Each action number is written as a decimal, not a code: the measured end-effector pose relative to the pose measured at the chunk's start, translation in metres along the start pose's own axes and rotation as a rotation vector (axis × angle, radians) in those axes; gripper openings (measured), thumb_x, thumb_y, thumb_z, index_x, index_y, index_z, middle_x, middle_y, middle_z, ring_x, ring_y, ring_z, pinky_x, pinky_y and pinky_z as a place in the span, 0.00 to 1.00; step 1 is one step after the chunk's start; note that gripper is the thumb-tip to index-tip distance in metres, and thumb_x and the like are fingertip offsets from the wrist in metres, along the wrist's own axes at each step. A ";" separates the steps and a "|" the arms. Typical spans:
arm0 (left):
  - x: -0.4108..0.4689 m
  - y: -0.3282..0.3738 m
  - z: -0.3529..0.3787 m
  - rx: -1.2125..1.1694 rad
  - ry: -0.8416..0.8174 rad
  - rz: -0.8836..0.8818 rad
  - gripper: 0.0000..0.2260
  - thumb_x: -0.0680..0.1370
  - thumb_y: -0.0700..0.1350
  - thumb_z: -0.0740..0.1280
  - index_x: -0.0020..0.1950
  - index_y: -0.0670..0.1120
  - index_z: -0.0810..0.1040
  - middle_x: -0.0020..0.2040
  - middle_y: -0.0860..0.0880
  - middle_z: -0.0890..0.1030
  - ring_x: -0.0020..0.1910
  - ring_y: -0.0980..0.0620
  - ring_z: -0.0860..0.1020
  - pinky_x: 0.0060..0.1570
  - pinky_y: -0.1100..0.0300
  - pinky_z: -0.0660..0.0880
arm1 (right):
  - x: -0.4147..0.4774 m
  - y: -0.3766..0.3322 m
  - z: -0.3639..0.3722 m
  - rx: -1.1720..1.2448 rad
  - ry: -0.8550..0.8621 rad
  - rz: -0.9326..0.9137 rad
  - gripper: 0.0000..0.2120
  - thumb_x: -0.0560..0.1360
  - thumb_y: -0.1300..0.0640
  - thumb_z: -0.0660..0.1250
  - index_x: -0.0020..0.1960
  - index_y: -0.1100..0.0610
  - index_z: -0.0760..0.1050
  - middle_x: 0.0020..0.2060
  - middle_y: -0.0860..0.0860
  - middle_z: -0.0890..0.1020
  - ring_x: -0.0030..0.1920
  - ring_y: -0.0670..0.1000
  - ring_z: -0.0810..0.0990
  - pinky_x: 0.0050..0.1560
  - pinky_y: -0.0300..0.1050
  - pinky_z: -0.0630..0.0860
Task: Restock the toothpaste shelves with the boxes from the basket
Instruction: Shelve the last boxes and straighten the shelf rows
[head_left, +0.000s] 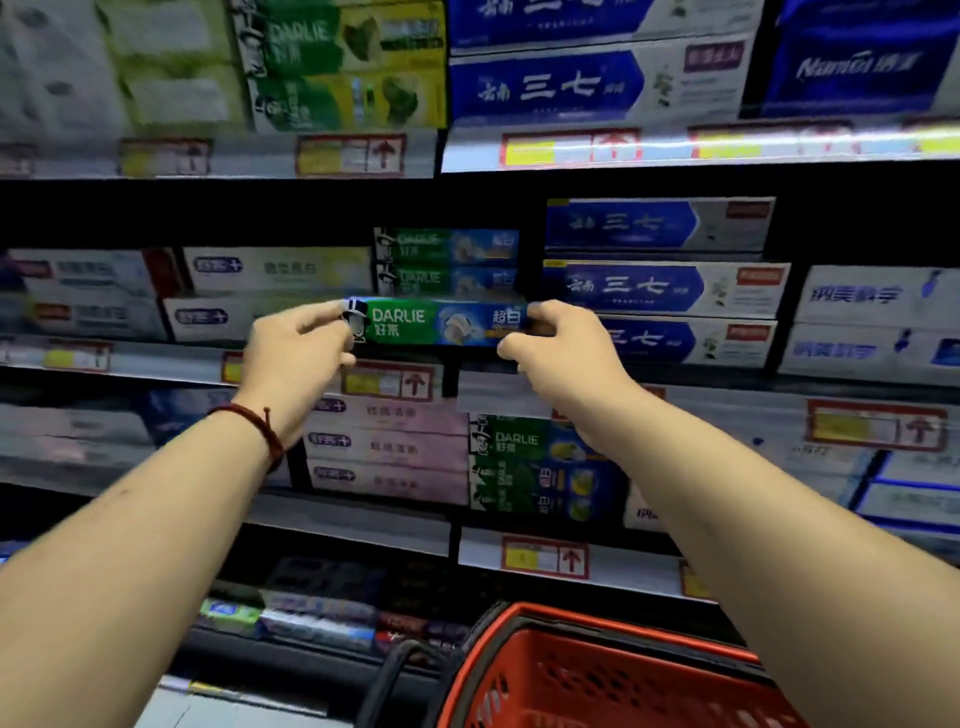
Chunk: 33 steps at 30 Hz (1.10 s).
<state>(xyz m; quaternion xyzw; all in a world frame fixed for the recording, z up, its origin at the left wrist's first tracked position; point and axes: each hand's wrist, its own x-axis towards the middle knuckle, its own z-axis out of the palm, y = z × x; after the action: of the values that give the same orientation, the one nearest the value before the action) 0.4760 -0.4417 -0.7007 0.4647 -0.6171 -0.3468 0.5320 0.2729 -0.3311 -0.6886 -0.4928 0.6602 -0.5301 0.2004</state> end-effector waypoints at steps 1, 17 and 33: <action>0.005 -0.001 0.001 -0.007 -0.039 -0.052 0.18 0.80 0.38 0.64 0.69 0.47 0.80 0.54 0.48 0.84 0.41 0.51 0.84 0.37 0.60 0.77 | 0.005 0.000 0.005 -0.002 -0.011 0.042 0.32 0.79 0.58 0.67 0.80 0.56 0.61 0.48 0.46 0.78 0.43 0.49 0.81 0.44 0.53 0.81; 0.038 -0.001 0.025 0.238 -0.349 -0.238 0.33 0.81 0.39 0.66 0.83 0.42 0.54 0.71 0.39 0.73 0.53 0.42 0.81 0.32 0.55 0.83 | 0.032 0.006 0.008 -0.045 -0.151 0.230 0.22 0.78 0.62 0.68 0.69 0.62 0.63 0.54 0.59 0.81 0.36 0.57 0.87 0.24 0.41 0.75; -0.122 0.015 0.054 0.626 -0.532 0.290 0.26 0.78 0.54 0.73 0.74 0.50 0.72 0.71 0.50 0.76 0.70 0.51 0.73 0.67 0.57 0.70 | -0.091 0.046 -0.076 -0.529 -0.181 -0.155 0.34 0.77 0.45 0.72 0.77 0.52 0.63 0.74 0.51 0.70 0.71 0.54 0.72 0.66 0.48 0.71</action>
<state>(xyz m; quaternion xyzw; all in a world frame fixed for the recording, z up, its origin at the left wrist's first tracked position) 0.4200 -0.3248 -0.7378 0.4068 -0.8668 -0.1724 0.2312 0.2319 -0.2164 -0.7263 -0.6221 0.7155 -0.3072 0.0819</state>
